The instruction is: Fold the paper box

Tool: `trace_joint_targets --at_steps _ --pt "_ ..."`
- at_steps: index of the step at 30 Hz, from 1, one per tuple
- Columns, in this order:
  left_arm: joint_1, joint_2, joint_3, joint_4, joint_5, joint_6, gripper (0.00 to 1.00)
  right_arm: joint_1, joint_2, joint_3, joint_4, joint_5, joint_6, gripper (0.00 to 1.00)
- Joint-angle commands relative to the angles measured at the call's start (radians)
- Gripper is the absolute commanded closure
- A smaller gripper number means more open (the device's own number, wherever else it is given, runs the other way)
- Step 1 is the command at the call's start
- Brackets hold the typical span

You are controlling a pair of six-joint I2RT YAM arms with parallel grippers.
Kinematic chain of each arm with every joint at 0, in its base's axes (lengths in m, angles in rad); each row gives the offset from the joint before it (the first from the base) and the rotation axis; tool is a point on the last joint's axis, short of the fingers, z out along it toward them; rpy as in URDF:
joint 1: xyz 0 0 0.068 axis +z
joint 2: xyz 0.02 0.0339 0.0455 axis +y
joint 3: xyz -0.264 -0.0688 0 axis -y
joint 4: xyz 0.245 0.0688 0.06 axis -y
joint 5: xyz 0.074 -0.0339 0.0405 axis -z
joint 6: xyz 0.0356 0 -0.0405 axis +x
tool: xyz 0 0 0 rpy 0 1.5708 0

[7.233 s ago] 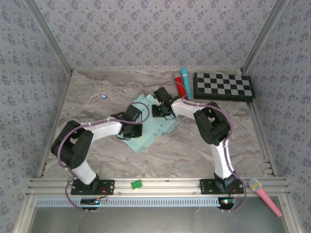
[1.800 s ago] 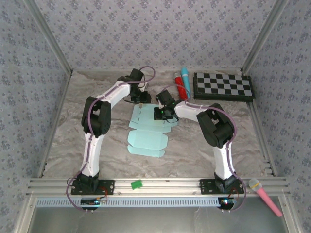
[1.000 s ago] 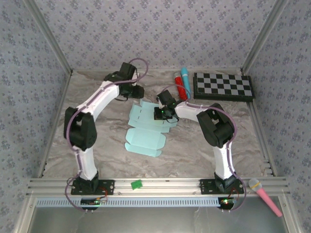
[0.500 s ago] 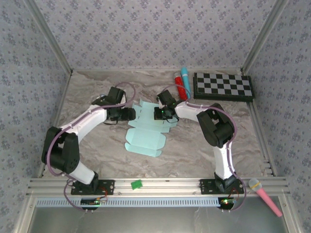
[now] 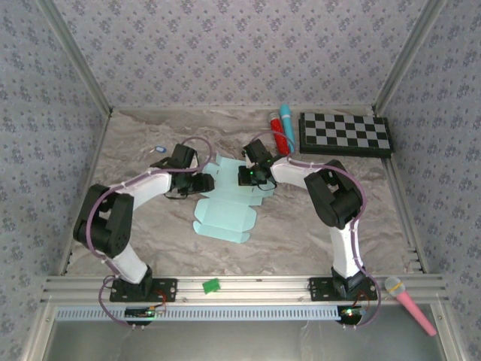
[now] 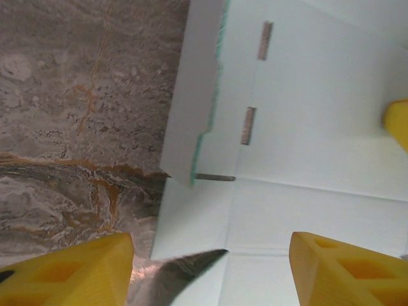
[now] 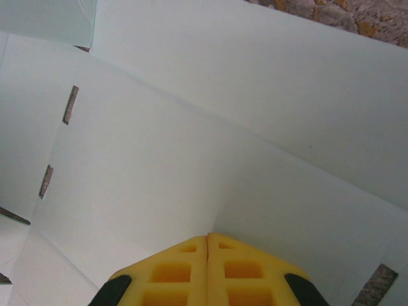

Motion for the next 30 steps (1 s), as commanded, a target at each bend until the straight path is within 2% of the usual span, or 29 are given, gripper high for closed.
trace_joint_targets --at_steps 1,7,20,30 --pt "0.007 0.036 0.015 0.027 0.028 -0.024 0.35 -0.007 0.025 -0.020 -0.056 0.015 0.015 1.00" --pt "0.007 0.048 0.011 0.032 0.034 -0.013 0.36 -0.008 0.025 -0.019 -0.056 0.016 0.014 1.00" --pt "0.006 0.011 0.016 0.008 0.095 0.005 0.52 -0.007 0.034 -0.019 -0.051 0.013 0.017 1.00" --pt "-0.007 0.006 0.016 0.022 0.155 0.034 0.56 -0.005 0.040 -0.022 -0.040 0.002 0.024 1.00"
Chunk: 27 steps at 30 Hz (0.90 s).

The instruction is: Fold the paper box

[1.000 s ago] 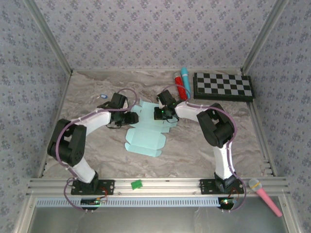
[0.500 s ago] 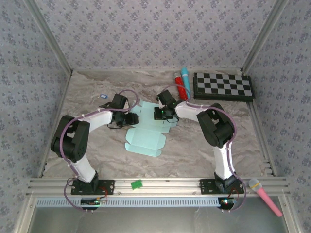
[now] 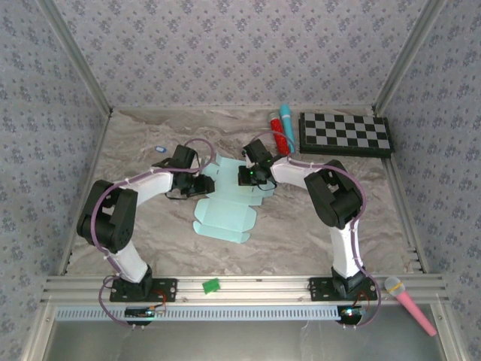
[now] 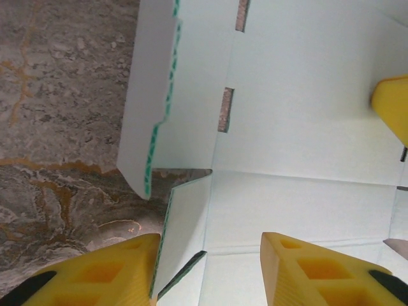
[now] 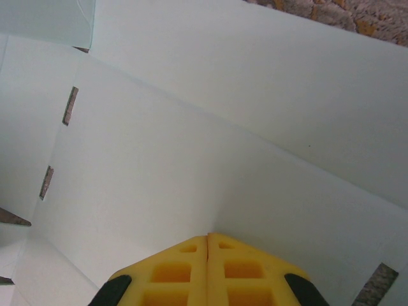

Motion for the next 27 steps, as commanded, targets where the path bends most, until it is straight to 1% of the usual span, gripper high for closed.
trace_joint_targets --at_steps 1,10,19,24,27 --pt "-0.014 -0.020 0.017 0.006 0.047 0.021 0.56 -0.005 0.040 -0.021 -0.041 0.003 0.018 1.00" --pt "-0.049 0.033 0.049 0.016 0.095 0.032 0.58 -0.005 0.041 -0.022 -0.041 0.002 0.017 1.00" --pt "-0.059 0.075 0.067 0.000 0.063 0.024 0.59 -0.005 0.041 -0.020 -0.043 0.000 0.017 1.00" --pt "-0.059 0.053 0.065 -0.010 0.037 0.026 0.59 -0.005 0.040 -0.018 -0.045 0.000 0.015 1.00" --pt "-0.059 0.024 0.065 -0.020 0.001 0.020 0.59 -0.005 0.035 -0.013 -0.051 0.001 0.012 1.00"
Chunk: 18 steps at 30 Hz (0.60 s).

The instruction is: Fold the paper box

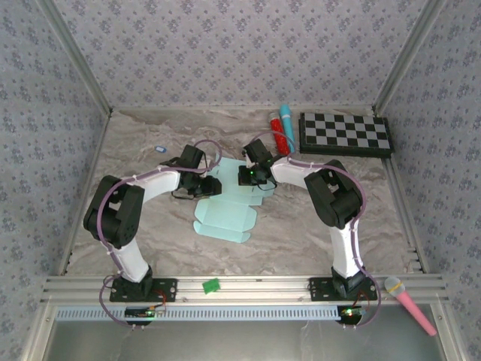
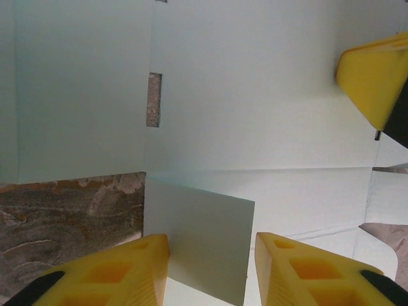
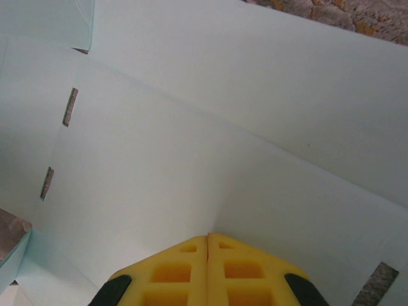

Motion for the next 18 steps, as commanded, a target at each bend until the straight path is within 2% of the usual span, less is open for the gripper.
trace_joint_targets --at_steps 1,11,14,18 --pt "-0.008 -0.045 0.021 -0.018 -0.050 0.005 0.59 -0.004 0.033 -0.011 -0.054 0.005 0.011 1.00" --pt "0.012 -0.187 0.014 -0.084 -0.169 0.001 0.52 -0.005 -0.009 0.014 -0.088 0.004 -0.006 1.00" --pt "0.009 -0.226 0.008 -0.119 -0.165 0.022 0.53 -0.007 -0.034 0.028 -0.104 0.002 -0.015 1.00" --pt "-0.007 -0.290 -0.039 -0.139 -0.158 0.014 0.60 -0.008 -0.065 0.044 -0.113 0.003 -0.022 0.98"
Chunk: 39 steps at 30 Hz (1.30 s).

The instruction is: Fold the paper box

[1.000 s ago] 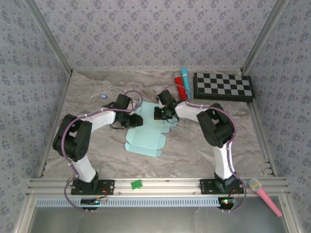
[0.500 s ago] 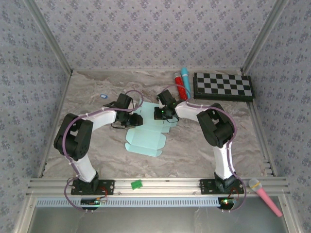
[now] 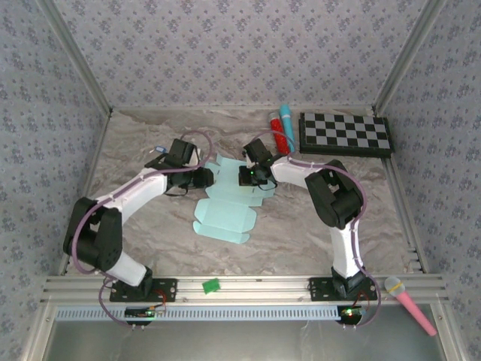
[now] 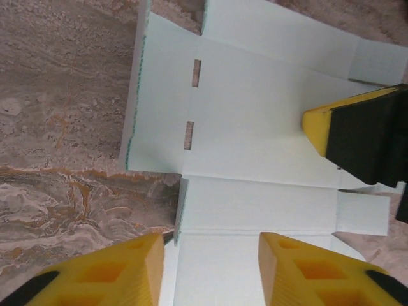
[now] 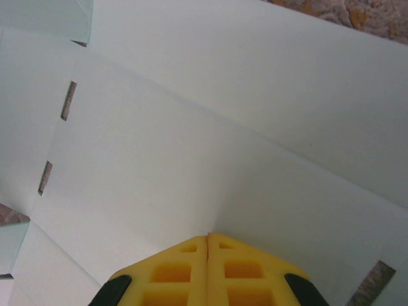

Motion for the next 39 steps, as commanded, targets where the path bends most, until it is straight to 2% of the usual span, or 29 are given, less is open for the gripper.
trace_joint_targets --at_steps 1,3,5,8,10,16,22,26,29,33,39 --pt "-0.020 -0.070 -0.048 -0.058 -0.001 0.009 0.62 -0.006 -0.059 0.036 -0.064 0.003 -0.020 0.98" --pt "-0.034 -0.092 -0.080 -0.054 0.012 -0.004 0.70 -0.006 -0.066 0.047 -0.071 0.001 -0.029 0.96" --pt "-0.049 -0.106 -0.121 -0.034 0.031 -0.025 0.83 -0.010 -0.068 0.064 -0.087 -0.003 -0.045 0.94" --pt "-0.074 -0.113 -0.172 0.015 0.043 -0.065 0.99 -0.020 -0.056 0.103 -0.131 -0.002 -0.080 0.83" --pt "-0.088 -0.107 -0.196 0.049 0.043 -0.090 1.00 -0.031 -0.041 0.139 -0.165 0.005 -0.112 0.74" --pt "-0.135 -0.046 -0.187 0.124 0.046 -0.118 1.00 -0.080 0.040 0.293 -0.262 -0.032 -0.271 0.64" --pt "-0.169 0.047 -0.163 0.208 0.021 -0.125 1.00 -0.119 0.156 0.478 -0.361 -0.103 -0.456 0.47" --pt "-0.191 0.099 -0.151 0.245 -0.008 -0.127 1.00 -0.140 0.206 0.547 -0.394 -0.123 -0.513 0.45" --pt "-0.212 0.131 -0.141 0.231 -0.078 -0.132 1.00 -0.149 0.222 0.561 -0.396 -0.141 -0.630 0.44" --pt "-0.235 0.143 -0.154 0.191 -0.162 -0.159 1.00 -0.163 0.266 0.629 -0.458 -0.201 -0.651 0.42" --pt "-0.253 0.150 -0.201 0.174 -0.192 -0.180 1.00 -0.181 0.368 0.777 -0.607 -0.251 -0.682 0.42"
